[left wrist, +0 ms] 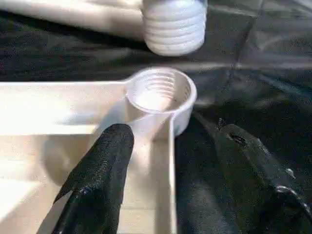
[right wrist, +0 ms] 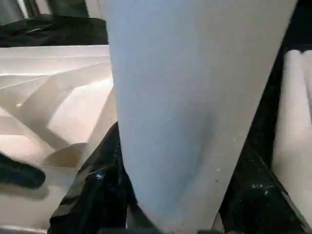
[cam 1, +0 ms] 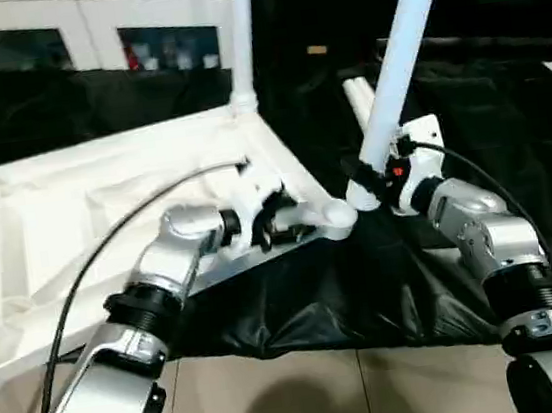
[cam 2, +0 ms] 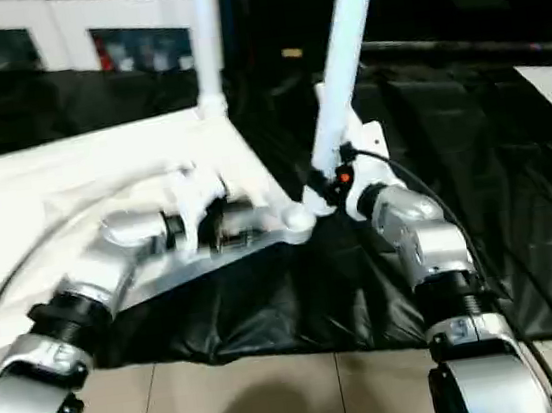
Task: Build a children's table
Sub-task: Insert table leg to table base
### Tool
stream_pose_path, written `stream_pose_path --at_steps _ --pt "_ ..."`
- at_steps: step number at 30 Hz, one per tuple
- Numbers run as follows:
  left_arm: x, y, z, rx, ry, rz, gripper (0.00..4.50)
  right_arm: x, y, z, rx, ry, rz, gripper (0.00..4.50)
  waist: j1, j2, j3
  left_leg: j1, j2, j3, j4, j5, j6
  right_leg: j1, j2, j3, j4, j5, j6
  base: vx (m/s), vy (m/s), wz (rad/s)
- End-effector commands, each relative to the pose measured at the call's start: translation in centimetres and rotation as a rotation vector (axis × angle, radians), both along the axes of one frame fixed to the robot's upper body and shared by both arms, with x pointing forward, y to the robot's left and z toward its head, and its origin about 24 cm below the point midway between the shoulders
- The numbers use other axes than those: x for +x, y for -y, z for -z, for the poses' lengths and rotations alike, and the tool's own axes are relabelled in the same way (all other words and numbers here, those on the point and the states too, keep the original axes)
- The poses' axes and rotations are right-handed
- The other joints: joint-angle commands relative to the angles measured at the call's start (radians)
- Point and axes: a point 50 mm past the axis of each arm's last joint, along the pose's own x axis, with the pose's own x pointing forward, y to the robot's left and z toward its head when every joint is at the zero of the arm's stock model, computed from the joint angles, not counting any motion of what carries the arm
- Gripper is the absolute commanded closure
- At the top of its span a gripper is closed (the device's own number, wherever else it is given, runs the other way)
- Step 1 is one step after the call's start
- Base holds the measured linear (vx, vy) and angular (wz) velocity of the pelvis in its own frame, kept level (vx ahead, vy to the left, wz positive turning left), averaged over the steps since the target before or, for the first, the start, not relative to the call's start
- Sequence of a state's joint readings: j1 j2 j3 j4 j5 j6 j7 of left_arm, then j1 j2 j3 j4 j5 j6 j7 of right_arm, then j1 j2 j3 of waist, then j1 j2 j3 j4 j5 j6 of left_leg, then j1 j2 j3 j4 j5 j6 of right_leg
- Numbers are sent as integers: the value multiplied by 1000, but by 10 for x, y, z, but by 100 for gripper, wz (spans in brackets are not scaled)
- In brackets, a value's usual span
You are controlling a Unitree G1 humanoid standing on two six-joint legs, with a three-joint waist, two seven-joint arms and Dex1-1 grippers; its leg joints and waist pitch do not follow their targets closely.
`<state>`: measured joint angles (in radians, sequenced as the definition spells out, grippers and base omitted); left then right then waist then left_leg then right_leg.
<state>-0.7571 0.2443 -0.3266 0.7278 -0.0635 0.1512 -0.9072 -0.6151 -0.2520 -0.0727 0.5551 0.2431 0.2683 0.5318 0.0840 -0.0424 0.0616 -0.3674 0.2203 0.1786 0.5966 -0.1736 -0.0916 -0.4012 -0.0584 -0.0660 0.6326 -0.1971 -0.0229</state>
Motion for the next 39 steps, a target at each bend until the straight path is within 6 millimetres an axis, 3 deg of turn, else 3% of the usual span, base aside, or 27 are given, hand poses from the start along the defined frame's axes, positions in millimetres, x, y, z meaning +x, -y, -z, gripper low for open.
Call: stream_pose_path --at_steps 1,4,6,10,12,15,17,20,22,25,26,28,35,39 --pt "2 -2 6 69 -9 -8 182 -1 7 -2 -2 29 29 258 1 16 -85 11 3 -1 -54 -99 7 75 -68 50 -59 64 -231 0 0 0" --pt "4 -7 11 103 -20 -27 182 -2 7 -2 -1 36 34 259 1 17 -84 12 2 0 -54 -108 17 73 -67 50 -64 24 -227 0 0 0" --pt "5 -11 12 111 -26 -42 220 -2 7 -2 1 37 32 259 3 21 -84 13 5 -1 -55 -115 16 70 -68 49 -64 7 -233 0 0 0" --pt "8 -25 13 129 -48 -69 252 -2 4 -1 5 34 13 259 2 22 -83 13 5 -1 -56 -119 16 69 -69 49 -65 -5 -234 0 0 0" --pt "7 -30 13 129 -60 -72 266 -2 1 0 8 33 -7 259 2 14 -81 10 5 0 -57 -116 21 70 -71 49 -67 -19 -232 0 0 0" --pt "7 -35 13 141 -74 -68 268 -2 -2 -1 11 34 -27 259 3 16 -82 12 6 0 -57 -115 22 69 -72 49 -67 -31 -230 0 0 0" --pt "7 -37 12 141 -83 -62 311 -2 -3 -1 13 35 -33 259 3 12 -82 11 6 0 -57 -109 26 68 -72 49 -65 -29 -229 0 0 0" --pt "5 -40 13 151 -101 -45 312 -1 -4 -2 11 36 -38 259 3 13 -80 11 7 1 -58 -108 27 66 -73 49 -67 -45 -227 0 0 0" --pt "4 -39 14 146 -108 -35 349 -1 -5 -2 11 36 -40 259 3 13 -79 11 7 0 -58 -114 26 66 -74 49 -68 -55 -225 0 0 0" --pt "2 -38 16 146 -124 -7 350 0 -6 -2 11 37 -49 259 3 14 -79 12 7 1 -58 -118 23 65 -74 50 -70 -69 -222 0 0 0" --pt "1 -38 16 147 -126 -5 381 0 -7 -3 11 37 -55 259 3 14 -80 11 8 0 -59 -114 24 65 -73 50 -68 -57 -223 0 0 0" --pt "1 -38 16 152 -130 0 393 -1 -8 -3 12 36 -69 259 3 14 -80 11 7 0 -58 -112 26 65 -73 50 -67 -48 -225 0 0 0" --pt "1 -41 14 155 -123 10 449 -6 -24 -9 42 11 -249 259 4 13 -78 12 8 0 -59 -134 31 66 -74 49 -73 -82 -223 0 0 0" --pt "-4 -44 11 126 -83 106 450 -8 -33 -4 18 -22 -339 259 3 10 -78 9 11 -2 -61 -128 29 64 -78 49 -74 -105 -213 0 0 0"
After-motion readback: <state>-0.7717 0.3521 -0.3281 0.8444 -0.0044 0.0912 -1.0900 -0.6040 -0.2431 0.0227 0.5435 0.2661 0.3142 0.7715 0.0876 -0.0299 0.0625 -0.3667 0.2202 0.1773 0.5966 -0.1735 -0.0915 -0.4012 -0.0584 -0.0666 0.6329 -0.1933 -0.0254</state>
